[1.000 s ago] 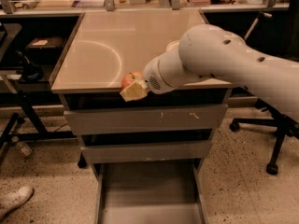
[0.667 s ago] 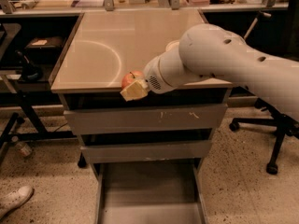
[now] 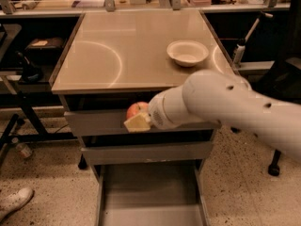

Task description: Place apple into bottom drawer

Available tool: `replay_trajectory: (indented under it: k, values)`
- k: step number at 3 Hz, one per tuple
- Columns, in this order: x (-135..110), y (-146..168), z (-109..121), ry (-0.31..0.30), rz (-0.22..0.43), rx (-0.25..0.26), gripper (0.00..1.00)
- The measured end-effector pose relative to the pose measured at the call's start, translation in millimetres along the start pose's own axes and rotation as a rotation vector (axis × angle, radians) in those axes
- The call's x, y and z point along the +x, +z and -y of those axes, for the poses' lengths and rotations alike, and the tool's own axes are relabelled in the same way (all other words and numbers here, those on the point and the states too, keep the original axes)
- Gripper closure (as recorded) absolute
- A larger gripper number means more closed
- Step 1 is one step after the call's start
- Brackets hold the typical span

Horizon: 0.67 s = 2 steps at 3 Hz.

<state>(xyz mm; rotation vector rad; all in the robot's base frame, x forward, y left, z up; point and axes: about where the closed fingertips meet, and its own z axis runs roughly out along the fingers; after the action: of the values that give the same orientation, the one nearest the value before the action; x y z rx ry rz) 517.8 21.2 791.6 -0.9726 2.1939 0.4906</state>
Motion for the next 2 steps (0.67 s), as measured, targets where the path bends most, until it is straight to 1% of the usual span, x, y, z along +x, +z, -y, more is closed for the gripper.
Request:
replay_trajectory:
  k: [1, 2]
  values:
    - [66, 24, -16, 0.121, -0.046, 0.011, 1.0]
    - [92, 30, -23, 0.143, -0.077, 0.011, 1.0]
